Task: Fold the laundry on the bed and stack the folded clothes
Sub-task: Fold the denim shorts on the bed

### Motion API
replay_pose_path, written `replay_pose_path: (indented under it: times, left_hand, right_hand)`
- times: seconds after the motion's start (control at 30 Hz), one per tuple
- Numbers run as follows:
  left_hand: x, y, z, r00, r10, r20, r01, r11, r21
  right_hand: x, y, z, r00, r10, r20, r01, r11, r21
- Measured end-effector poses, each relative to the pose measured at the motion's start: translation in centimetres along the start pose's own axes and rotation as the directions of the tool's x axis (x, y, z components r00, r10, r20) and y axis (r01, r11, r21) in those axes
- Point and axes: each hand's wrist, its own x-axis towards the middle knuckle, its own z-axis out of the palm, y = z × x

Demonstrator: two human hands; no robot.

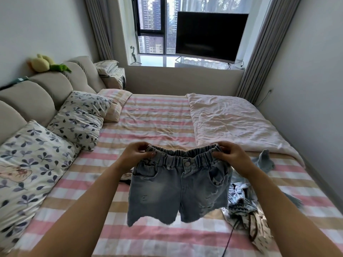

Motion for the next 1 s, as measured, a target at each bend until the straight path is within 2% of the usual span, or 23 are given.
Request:
replay_pose_path:
  times: [0.07, 0.1, 0.17, 0.23, 0.27, 0.37, 0.47, 0.53, 0.63, 0.83, 1.0]
  left_hand:
    - [-0.2, 0.1, 0.0, 0.999, -0.035, -0.027, 0.031, 0.989, -0.143]
    - [-0.2, 0.2, 0.1, 0.998, -0.057, -0.041, 0.047, 0.98, -0.196]
    - [-0.2, 0.6, 0.6, 0.991, -0.091, -0.094, 0.067, 0.97, -0.236]
    - [-0.2, 1.2, 1.8, 0.977, -0.091, -0.193, 0.055, 0.982, -0.183]
    - [-0.2, 1.5, 2.6, 0.966, -0.084, -0.246, 0.046, 0.987, -0.156]
    - [-0.6, 2.0, 5.6, 0.92, -0.075, -0.385, 0.028, 0.991, -0.128]
    - [-1.3, 2.4, 8.8, 0.866, -0.048, -0.497, -0.001, 0.995, -0.099]
    - [-1.9, 2.7, 10.6, 0.859, -0.013, -0.512, -0.045, 0.994, -0.101]
    - [-2.2, 2.9, 12.6, 0.875, 0.001, -0.485, -0.08, 0.986, -0.143]
    - [-1.5, 3.4, 14.6, 0.889, -0.033, -0.456, -0.056, 0.982, -0.181]
    - [-0.8, 4.0, 16.0, 0.864, -0.033, -0.502, -0.06, 0.984, -0.167]
  right_hand:
    - [-0.2, 0.0, -0.9, 0.976, 0.109, 0.187, -0.103, 0.994, -0.04]
    - [-0.2, 0.1, -1.2, 0.963, 0.16, 0.217, -0.156, 0.987, -0.036]
    - [0.3, 0.8, -0.8, 0.966, 0.235, 0.105, -0.243, 0.968, 0.065]
    - [1.0, 1.8, 0.4, 0.954, 0.27, -0.131, -0.251, 0.956, 0.15]
    - [1.4, 2.2, 1.1, 0.933, 0.266, -0.241, -0.237, 0.961, 0.14]
    - [1.7, 2.8, 3.7, 0.9, 0.165, -0.403, -0.168, 0.985, 0.03]
    - [1.1, 2.1, 6.4, 0.917, -0.028, -0.399, -0.046, 0.984, -0.175]
    - [0.7, 1.6, 8.1, 0.907, -0.127, -0.401, 0.025, 0.968, -0.248]
    - [0.5, 1.3, 9.5, 0.89, -0.147, -0.432, 0.041, 0.969, -0.245]
    - [0.7, 1.6, 8.8, 0.887, -0.151, -0.435, 0.052, 0.971, -0.232]
    - [1.1, 2.0, 7.4, 0.887, -0.158, -0.435, 0.069, 0.974, -0.214]
